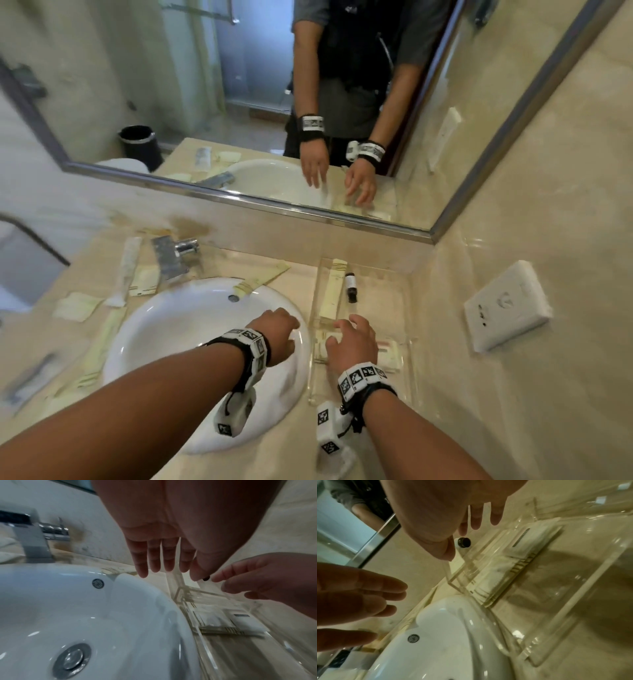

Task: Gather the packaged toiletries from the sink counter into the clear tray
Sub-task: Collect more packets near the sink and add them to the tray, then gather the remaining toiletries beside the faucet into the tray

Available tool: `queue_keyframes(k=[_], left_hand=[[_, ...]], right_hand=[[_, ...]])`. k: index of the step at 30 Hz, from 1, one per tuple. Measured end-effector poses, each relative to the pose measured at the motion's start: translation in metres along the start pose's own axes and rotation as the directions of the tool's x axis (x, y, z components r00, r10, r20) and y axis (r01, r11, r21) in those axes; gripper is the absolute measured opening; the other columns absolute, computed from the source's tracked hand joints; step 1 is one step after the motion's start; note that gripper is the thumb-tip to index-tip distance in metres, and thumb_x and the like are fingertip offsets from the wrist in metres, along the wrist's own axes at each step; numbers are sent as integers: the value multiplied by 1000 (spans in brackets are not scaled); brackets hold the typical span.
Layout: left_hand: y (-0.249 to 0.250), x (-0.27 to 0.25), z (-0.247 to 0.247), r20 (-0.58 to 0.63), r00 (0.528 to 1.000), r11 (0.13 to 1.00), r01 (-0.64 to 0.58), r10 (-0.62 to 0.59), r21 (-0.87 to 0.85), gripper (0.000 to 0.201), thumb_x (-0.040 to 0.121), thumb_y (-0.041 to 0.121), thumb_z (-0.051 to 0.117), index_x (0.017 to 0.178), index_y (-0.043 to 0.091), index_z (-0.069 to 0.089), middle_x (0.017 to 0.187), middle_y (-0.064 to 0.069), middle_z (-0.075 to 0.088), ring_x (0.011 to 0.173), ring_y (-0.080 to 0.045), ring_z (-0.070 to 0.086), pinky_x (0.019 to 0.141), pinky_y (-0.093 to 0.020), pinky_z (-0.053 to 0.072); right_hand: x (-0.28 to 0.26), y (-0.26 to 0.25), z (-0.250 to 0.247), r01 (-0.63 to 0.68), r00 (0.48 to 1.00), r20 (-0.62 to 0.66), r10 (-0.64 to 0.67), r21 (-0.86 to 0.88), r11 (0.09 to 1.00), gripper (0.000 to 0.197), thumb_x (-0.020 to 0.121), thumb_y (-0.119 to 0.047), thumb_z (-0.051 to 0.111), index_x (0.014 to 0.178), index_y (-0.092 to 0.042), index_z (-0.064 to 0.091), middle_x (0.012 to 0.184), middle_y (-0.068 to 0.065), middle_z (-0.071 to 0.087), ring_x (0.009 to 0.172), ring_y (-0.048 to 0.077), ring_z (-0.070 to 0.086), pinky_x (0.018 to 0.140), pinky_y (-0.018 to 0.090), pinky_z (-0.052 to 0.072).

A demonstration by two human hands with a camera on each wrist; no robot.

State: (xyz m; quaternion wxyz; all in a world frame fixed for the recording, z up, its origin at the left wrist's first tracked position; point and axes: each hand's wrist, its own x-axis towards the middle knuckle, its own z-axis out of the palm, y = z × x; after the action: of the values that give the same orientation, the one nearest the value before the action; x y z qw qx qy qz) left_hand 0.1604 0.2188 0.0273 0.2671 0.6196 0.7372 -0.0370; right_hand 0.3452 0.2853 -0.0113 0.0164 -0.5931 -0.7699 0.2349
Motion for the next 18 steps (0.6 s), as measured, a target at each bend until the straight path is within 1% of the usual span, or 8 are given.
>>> queue_keyframes(k=[4, 8, 13, 18], left_hand=[[-24, -21, -6, -46, 998, 998, 48, -50, -43, 51, 93, 34, 51, 143, 26, 43, 147, -2, 40, 130, -26, 43, 106, -41, 42], [-49, -37, -7, -86, 992, 991, 80, -89, -104, 50, 94, 33, 49, 143, 27, 43, 147, -1, 40, 132, -25, 41, 108, -40, 40], [-88, -65, -5, -131, 977, 966, 135, -166, -221, 47, 93, 33, 49, 139, 29, 47, 145, 1, 43, 131, -23, 42, 107, -39, 40], [-151, -99, -5, -155, 956, 935, 196, -249, -296, 46, 93, 34, 50, 138, 31, 47, 144, 3, 43, 131, -22, 42, 106, -39, 40]], right_hand=[[-5, -34, -1, 57, 998, -22, -57, 7, 998, 38, 89, -33, 60, 126, -34, 64, 150, -5, 38, 137, 20, 39, 112, 37, 37], [-10, -64, 1, 100, 995, 10, -100, -14, 995, 39, 88, -31, 57, 126, -34, 63, 146, -7, 42, 132, 19, 43, 110, 35, 38], [-17, -99, 14, 140, 989, 58, -138, -43, 989, 35, 90, -33, 56, 124, -35, 62, 144, -9, 44, 130, 17, 44, 109, 33, 37], [-27, -158, 41, 206, 975, 103, -198, -77, 976, 32, 92, -30, 55, 123, -34, 63, 142, -9, 44, 128, 16, 45, 108, 34, 41]])
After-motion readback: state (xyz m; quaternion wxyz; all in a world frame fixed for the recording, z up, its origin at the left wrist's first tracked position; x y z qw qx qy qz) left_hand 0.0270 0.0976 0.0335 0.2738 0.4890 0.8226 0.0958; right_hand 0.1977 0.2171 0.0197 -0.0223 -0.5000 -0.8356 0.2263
